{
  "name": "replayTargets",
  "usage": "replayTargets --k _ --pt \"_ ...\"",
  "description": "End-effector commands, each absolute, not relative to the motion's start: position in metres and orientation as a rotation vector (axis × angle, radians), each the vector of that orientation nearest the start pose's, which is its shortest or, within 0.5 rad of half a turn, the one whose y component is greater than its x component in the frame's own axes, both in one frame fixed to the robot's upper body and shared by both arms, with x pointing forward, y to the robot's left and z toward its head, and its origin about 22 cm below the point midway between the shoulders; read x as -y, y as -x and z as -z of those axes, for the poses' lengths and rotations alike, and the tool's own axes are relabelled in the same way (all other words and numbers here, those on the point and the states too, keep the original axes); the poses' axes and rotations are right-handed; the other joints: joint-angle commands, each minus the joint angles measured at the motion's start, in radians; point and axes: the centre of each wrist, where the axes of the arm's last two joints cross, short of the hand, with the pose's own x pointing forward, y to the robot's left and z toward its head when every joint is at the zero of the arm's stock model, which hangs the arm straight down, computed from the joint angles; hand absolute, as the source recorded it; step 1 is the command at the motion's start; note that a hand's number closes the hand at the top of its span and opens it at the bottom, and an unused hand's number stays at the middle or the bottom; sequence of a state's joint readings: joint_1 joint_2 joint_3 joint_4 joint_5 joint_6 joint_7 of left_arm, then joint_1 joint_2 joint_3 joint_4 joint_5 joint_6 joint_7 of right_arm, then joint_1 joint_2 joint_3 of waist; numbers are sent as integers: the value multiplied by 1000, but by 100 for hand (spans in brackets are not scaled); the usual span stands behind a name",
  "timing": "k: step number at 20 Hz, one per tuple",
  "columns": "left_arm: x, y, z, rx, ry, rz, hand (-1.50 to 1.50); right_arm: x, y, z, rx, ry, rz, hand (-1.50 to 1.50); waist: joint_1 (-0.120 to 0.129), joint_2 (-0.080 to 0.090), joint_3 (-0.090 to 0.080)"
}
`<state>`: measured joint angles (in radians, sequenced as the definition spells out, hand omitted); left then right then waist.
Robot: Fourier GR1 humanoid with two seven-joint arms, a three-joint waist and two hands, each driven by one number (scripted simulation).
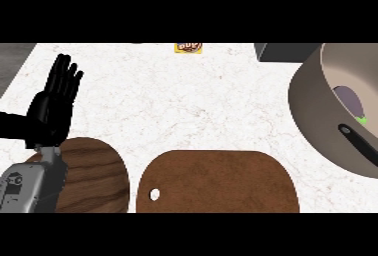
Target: Pick the eggplant from the cutting board and place it in the pot
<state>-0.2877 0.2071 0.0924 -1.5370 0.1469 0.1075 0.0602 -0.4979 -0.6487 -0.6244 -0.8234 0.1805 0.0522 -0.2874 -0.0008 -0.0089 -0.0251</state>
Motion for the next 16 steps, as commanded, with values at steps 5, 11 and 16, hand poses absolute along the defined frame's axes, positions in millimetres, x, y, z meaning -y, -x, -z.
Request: replayTargets --k 5,11,16 --pt "-278 -295 -76 1766 -102 -53 0 565 -250 -100 1755 753 261 -150 12 13 28" --pt "-265 -311 -96 1766 -83 -50 0 603 -209 -106 1758 787 280 -150 15 17 29" --pt "-265 -300 -80 1780 -96 -43 0 614 -184 -92 1756 789 295 -150 22 18 30"
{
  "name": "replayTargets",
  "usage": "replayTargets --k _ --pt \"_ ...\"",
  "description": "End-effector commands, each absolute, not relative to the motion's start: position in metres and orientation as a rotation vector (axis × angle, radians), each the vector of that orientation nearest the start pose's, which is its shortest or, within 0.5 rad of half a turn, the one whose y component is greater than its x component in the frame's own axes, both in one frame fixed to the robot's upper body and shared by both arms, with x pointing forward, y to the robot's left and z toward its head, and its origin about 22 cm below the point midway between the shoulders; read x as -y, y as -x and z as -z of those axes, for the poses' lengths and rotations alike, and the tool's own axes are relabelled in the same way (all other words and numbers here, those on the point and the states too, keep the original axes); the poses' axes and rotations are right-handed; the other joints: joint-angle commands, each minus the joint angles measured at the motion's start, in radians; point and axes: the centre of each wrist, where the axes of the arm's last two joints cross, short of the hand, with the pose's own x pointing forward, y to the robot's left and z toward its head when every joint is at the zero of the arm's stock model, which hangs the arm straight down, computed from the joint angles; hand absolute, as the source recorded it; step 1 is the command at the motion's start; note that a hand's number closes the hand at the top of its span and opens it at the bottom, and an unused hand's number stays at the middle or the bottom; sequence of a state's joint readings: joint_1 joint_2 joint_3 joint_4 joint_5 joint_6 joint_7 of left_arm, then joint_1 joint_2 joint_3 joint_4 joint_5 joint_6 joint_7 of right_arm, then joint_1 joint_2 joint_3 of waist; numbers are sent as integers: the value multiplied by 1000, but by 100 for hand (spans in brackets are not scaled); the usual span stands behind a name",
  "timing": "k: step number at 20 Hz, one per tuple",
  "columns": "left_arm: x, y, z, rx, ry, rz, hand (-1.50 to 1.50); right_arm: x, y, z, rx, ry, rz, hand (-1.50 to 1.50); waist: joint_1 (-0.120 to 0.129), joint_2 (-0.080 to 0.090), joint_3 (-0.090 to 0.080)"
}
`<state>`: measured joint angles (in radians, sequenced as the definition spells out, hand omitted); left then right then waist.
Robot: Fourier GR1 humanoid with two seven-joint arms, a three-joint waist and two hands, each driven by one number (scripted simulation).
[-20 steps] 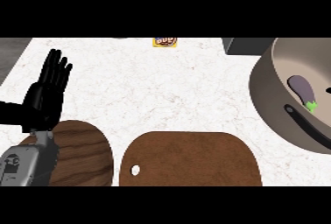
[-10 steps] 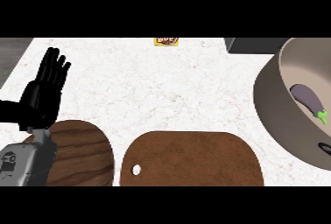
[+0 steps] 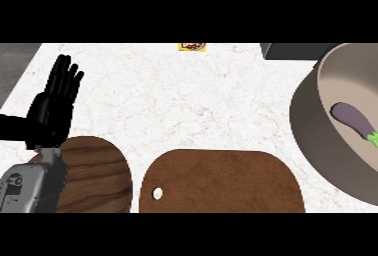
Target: Pick the eggplant from the cutting board and place it in the pot
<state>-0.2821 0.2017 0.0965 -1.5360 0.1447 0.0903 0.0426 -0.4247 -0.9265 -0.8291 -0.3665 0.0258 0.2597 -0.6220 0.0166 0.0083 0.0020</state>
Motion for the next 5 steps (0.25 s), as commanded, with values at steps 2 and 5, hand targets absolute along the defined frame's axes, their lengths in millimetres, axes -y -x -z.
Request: replayTargets --k 2,5 --pt "-267 -301 -74 1770 -92 -25 0 628 -172 -118 1751 807 293 -150 11 5 5" --pt "-266 -302 -88 1782 -73 -34 0 626 -159 -96 1751 817 298 -150 9 2 6"
